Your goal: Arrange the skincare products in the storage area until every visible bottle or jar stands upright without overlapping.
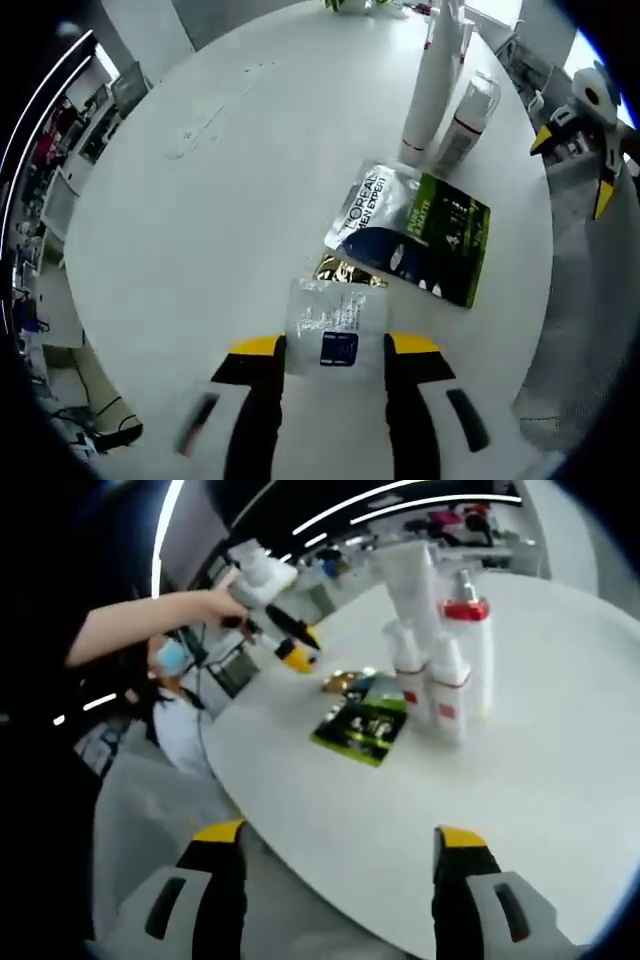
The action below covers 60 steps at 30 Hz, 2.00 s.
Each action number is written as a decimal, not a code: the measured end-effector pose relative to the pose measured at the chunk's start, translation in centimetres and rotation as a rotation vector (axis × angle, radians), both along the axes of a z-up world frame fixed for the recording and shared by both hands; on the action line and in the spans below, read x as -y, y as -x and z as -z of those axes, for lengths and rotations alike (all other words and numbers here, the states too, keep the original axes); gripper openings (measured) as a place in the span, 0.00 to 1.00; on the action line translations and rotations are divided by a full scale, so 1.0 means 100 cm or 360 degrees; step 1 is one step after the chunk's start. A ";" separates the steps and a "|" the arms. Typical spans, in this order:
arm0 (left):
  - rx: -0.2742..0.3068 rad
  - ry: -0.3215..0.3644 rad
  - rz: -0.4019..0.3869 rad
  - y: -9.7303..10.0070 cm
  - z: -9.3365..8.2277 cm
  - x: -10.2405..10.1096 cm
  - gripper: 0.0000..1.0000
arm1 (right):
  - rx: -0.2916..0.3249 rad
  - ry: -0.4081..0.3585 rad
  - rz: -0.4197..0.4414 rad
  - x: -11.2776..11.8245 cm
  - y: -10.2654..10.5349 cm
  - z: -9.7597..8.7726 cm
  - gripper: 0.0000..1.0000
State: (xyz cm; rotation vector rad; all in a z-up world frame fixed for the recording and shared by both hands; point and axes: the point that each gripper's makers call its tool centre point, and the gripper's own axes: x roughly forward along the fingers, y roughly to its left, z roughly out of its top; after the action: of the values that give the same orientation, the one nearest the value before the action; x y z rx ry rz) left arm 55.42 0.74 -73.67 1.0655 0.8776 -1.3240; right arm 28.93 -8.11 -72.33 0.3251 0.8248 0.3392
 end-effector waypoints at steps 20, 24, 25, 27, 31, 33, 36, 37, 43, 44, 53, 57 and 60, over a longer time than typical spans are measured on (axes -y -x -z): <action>-0.0084 -0.0038 0.0398 0.060 0.027 -0.015 0.45 | 0.0006 0.0046 -0.0011 0.001 0.000 0.001 0.78; -0.0094 -0.0048 0.0458 0.067 0.035 -0.016 0.46 | -0.0002 0.0049 -0.0006 0.001 0.000 0.002 0.78; -0.0090 -0.0050 0.0475 0.067 0.036 -0.016 0.46 | -0.0004 0.0048 -0.0005 0.001 0.000 0.002 0.78; -0.0096 -0.0058 0.0491 0.068 0.040 -0.017 0.46 | -0.0010 0.0050 -0.0011 0.001 0.000 0.003 0.78; -0.0120 -0.0048 0.0469 0.069 0.046 -0.017 0.46 | -0.0013 0.0050 -0.0014 0.001 0.000 0.003 0.79; -0.0120 -0.0052 0.0471 0.068 0.048 -0.018 0.46 | -0.0017 0.0050 -0.0013 0.001 0.001 0.004 0.79; -0.0120 -0.0059 0.0470 0.067 0.049 -0.017 0.46 | -0.0022 0.0051 -0.0013 0.001 0.001 0.004 0.79; -0.0123 -0.0056 0.0470 0.066 0.049 -0.016 0.46 | -0.0023 0.0050 -0.0013 0.001 0.001 0.004 0.79; -0.0118 -0.0046 0.0470 0.062 0.052 -0.011 0.46 | -0.0031 0.0053 -0.0019 0.000 0.001 0.006 0.79; -0.0116 -0.0050 0.0469 0.061 0.052 -0.012 0.46 | -0.0036 0.0052 -0.0020 0.000 0.002 0.006 0.79; -0.0101 -0.0051 0.0444 0.059 0.051 -0.015 0.51 | -0.0033 0.0053 -0.0020 0.000 0.002 0.006 0.80; -0.0089 -0.0014 0.0372 0.052 0.043 -0.017 0.58 | -0.0027 0.0057 -0.0021 0.001 0.001 0.005 0.80; -0.0099 0.0111 0.0105 0.044 0.024 -0.022 0.62 | -0.0015 0.0064 -0.0019 0.001 0.000 0.004 0.81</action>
State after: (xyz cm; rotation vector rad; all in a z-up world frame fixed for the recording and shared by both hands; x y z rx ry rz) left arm 51.02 2.89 -76.05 1.0112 0.8424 -1.4391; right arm 28.93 -8.25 -72.69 0.2843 0.8424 0.3321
